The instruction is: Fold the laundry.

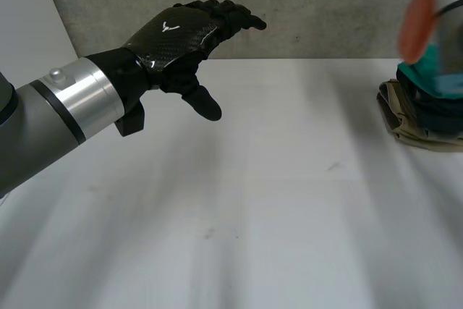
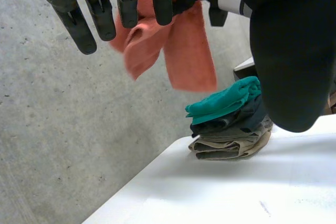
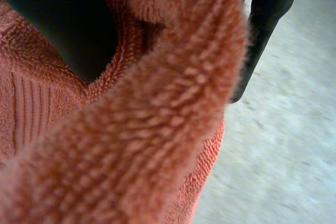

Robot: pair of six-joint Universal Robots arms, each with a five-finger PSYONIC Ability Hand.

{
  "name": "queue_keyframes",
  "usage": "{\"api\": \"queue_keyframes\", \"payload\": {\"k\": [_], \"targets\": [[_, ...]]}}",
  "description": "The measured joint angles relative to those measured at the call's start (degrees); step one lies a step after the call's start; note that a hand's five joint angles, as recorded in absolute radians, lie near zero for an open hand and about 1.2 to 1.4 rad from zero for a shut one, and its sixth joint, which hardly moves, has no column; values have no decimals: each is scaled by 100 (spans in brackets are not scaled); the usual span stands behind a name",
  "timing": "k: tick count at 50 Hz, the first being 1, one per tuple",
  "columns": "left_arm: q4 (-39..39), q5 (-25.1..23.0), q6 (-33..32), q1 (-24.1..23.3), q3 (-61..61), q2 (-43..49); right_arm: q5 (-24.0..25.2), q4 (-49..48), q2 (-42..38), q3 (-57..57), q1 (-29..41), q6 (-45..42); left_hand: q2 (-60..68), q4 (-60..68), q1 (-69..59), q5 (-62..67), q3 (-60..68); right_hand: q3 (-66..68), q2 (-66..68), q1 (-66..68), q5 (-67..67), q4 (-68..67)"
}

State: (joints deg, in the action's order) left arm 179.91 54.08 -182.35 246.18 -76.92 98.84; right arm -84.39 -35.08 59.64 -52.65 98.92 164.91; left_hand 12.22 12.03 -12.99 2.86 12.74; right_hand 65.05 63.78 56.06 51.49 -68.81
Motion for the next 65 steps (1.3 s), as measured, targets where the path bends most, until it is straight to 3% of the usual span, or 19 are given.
{"api": "queue_keyframes", "payload": {"k": [7, 16, 23, 28, 31, 34, 36, 42, 51, 58, 65], "targets": [[3, -3, -2, -11, -43, 10, 931, -30, -239, 115, -1384, 1191, 0, 0, 0, 0, 0, 0, 0, 0, 0, 0], [33, -8, -5, -21, -95, 85, 2879, -589, -1382, -133, -2832, 2930, 0, 0, 0, 0, 0, 0, 0, 0, 1, -2], [106, -10, -10, -33, -159, 107, 4291, -877, -1921, -612, -3415, 3341, 0, 0, 0, 0, 0, 30, 0, 0, 54, -4], [140, -5, -11, -36, -184, 109, 4623, -910, -1947, -918, -3574, 3175, 0, 0, 0, 0, 0, -11, -29, 6, 43, 70], [147, -4, -11, -36, -189, 109, 4602, -835, -1876, -1021, -3601, 3059, 0, 0, 0, 0, 0, -973, -912, -495, -728, 1193], [149, -3, -11, -36, -199, 109, 4484, -599, -1686, -1114, -3602, 2953, 0, 0, 0, 0, 0, -3987, -4046, -3286, -3517, 4239], [150, -3, -11, -36, -205, 109, 4353, -308, -1467, -1188, -3595, 2853, 0, 0, 0, 0, 0, -5104, -5069, -4251, -4529, 5448], [150, -3, -11, -35, -217, 106, 3778, 528, -798, -1477, -3588, 2226, 0, 0, 0, 0, 0, -5279, -5166, -4281, -4858, 5652], [141, -1, -2, -71, -219, 76, 2365, 2019, 412, -2029, -3775, 186, 0, 0, 0, 0, 0, -5279, -5166, -4281, -4857, 5652], [144, 5, 6, -122, -201, 19, 1869, 2801, 967, -1932, -4012, -387, 0, 0, 0, 0, 0, -5279, -5166, -4281, -4857, 5652], [175, 72, 270, -171, -35, -266, 637, 2872, 1783, -1617, -3905, -366, 0, 0, 0, 0, 0, -5279, -5166, -4281, -4858, 5652]]}}
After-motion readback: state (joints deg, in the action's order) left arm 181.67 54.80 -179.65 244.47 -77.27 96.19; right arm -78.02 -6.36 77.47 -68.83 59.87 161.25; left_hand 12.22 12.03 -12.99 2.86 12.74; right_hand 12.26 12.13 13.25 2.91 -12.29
